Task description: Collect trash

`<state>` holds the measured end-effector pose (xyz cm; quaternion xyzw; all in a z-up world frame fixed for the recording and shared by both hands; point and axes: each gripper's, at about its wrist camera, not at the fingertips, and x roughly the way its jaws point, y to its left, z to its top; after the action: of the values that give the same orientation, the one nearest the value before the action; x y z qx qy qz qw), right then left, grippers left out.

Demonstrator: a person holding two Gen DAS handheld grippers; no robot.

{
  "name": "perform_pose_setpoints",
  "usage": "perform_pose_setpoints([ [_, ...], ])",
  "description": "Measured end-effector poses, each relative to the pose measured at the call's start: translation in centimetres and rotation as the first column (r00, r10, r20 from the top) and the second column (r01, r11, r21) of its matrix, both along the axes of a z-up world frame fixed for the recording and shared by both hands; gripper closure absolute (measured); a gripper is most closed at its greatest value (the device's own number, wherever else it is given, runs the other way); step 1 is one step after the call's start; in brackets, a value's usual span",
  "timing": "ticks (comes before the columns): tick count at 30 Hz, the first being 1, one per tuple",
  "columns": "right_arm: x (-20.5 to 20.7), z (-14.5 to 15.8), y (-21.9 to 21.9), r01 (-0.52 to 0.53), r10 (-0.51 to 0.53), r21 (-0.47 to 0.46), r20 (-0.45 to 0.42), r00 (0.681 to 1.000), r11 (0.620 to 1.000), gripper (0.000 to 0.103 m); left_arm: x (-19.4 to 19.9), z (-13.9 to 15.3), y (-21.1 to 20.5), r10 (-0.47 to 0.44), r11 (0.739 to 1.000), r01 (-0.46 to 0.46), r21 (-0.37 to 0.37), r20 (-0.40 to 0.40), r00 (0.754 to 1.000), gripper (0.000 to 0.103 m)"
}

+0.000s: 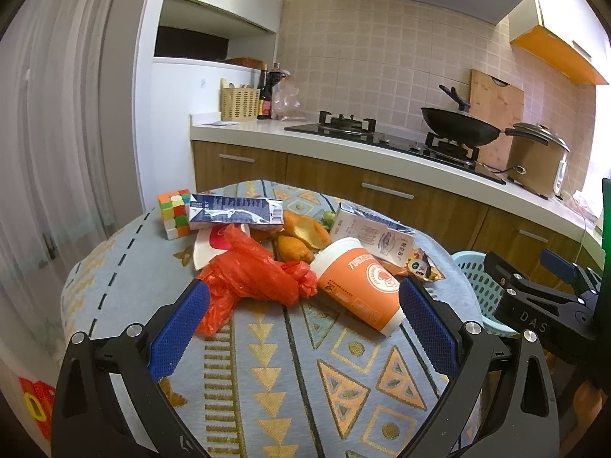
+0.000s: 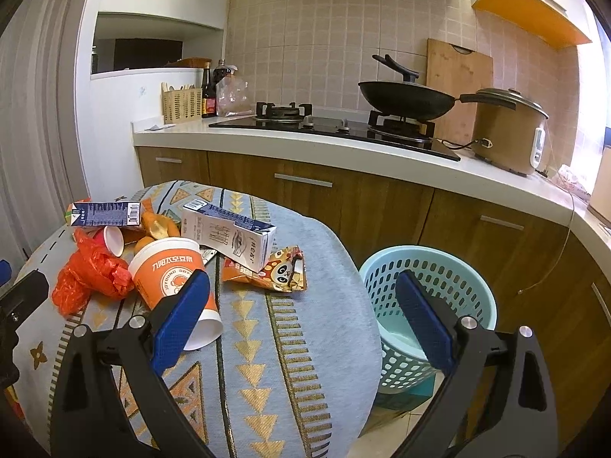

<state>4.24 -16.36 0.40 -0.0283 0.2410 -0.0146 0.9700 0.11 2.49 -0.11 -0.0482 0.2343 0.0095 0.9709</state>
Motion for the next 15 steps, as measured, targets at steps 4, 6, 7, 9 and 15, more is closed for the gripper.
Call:
perform_pose_setpoints([
  [4,0.01,-0.12,-0.06,0.002,-0.002,0.000,-0.003,1.000,1.000,0.010,0.01,-0.11,0.15,0.000,1.000,0.000,-0.003,-0.002,1.000,0.008],
  [6,0.03,-0.17,-0.15,0.002,-0.002,0.001,-0.005,1.000,1.000,0.010,0.04,-0.14,0.17,0.001,1.000,-0.001,-0.005,-0.003,1.000,0.008],
  [7,0.05,-0.16,-0.17,0.003,-0.003,0.001,-0.005,1.000,1.000,0.010,0.05,-0.15,0.17,0.000,1.000,-0.001,-0.007,-0.003,1.000,0.008],
  [9,0.06,-0.15,-0.15,0.002,-0.002,0.001,-0.006,1.000,1.000,0.010,0.08,-0.17,0.16,0.000,1.000,0.000,-0.008,-0.004,1.000,0.008],
  [15,0.11,-0.37,-0.20,0.002,-0.002,0.002,-0.011,1.000,1.000,0.011,0.08,-0.33,0.21,0.001,1.000,-0.001,-0.005,-0.004,1.000,0.008],
])
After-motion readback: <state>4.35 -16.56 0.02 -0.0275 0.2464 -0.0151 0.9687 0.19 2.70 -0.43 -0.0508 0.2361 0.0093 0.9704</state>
